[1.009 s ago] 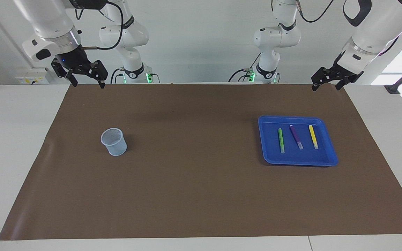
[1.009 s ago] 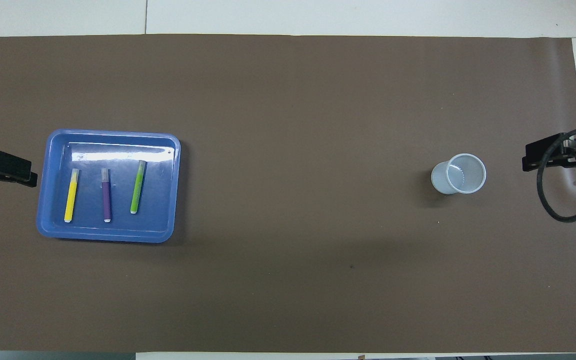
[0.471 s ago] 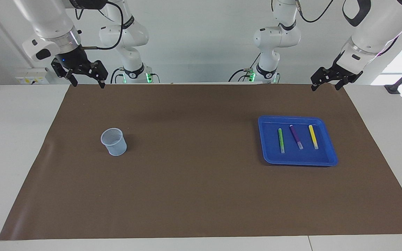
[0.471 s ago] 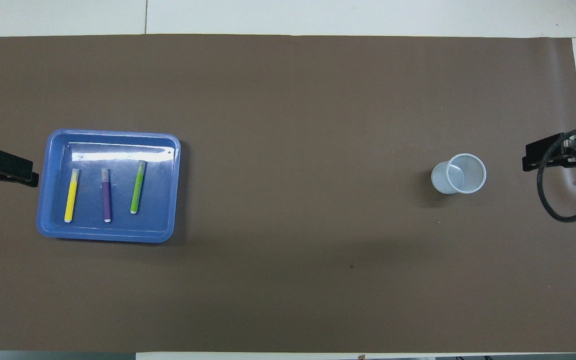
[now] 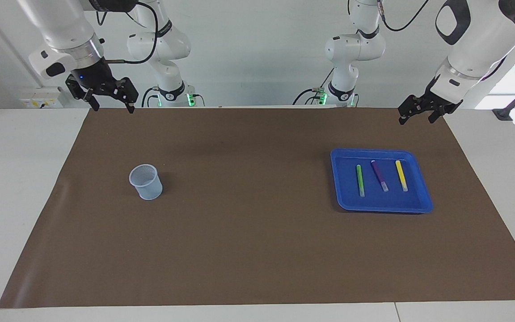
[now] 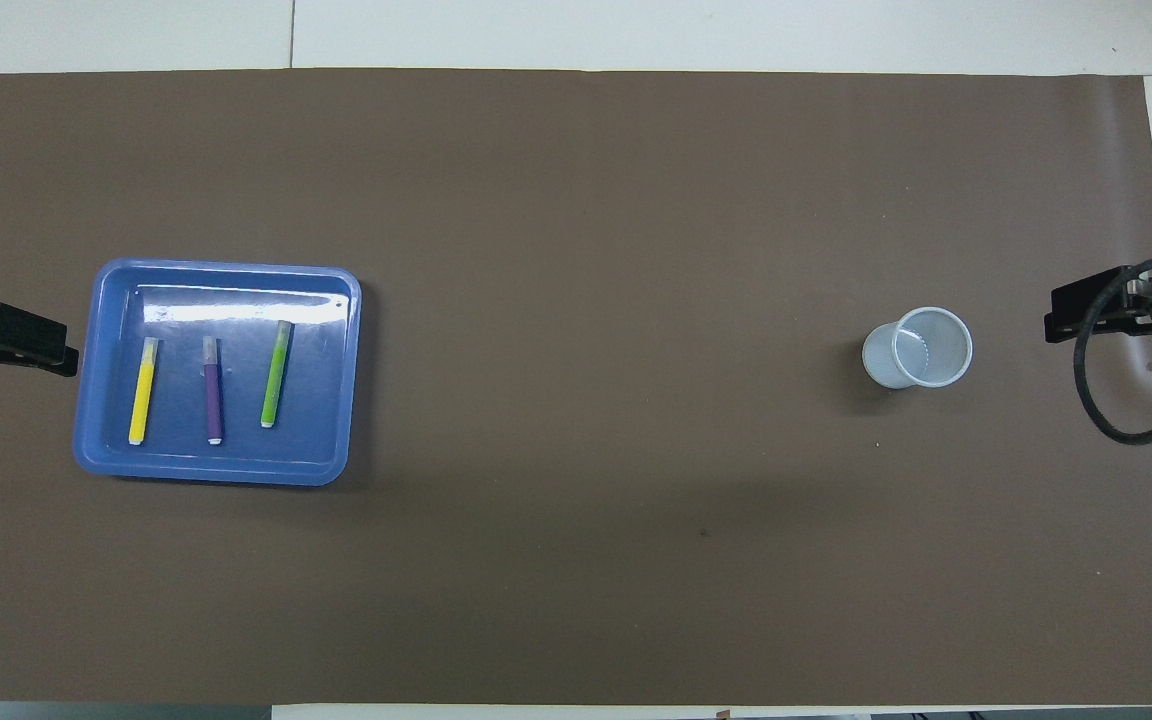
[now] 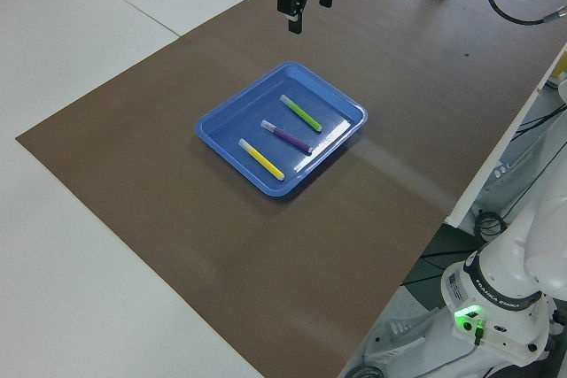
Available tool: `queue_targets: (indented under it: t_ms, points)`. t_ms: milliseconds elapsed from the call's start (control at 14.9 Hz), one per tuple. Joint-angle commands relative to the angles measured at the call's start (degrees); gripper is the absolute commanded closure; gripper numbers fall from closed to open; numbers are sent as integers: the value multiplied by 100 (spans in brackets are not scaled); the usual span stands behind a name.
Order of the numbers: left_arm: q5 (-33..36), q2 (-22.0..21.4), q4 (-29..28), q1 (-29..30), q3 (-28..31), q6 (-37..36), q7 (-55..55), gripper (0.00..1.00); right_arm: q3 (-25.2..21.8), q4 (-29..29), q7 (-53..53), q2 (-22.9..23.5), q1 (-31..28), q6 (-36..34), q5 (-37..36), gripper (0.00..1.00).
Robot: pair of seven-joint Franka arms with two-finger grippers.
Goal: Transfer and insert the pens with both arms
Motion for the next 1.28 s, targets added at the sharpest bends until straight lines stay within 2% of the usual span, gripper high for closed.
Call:
queue_targets:
  t_ms: [0,202,403,1009,1210]
  points:
    - [-45,-109,-1047,410,22,945,798,0,30,-108,-149,-94,-88,-39,68,0]
    - [-45,206,-1847,509,22,2051,1346,0,30,-108,-149,-94,-88,-39,68,0]
    - [-45,716,-2236,501,22,2958,1582,0,30,-108,-149,-94,-88,-39,68,0]
    - [-45,1288,-2254,623,22,3496,2075,5,39,-108,-149,-94,-88,-39,68,0]
    - [-45,1342,-2254,677,22,3505,2094,7,30,-108,-149,-94,-88,-39,68,0]
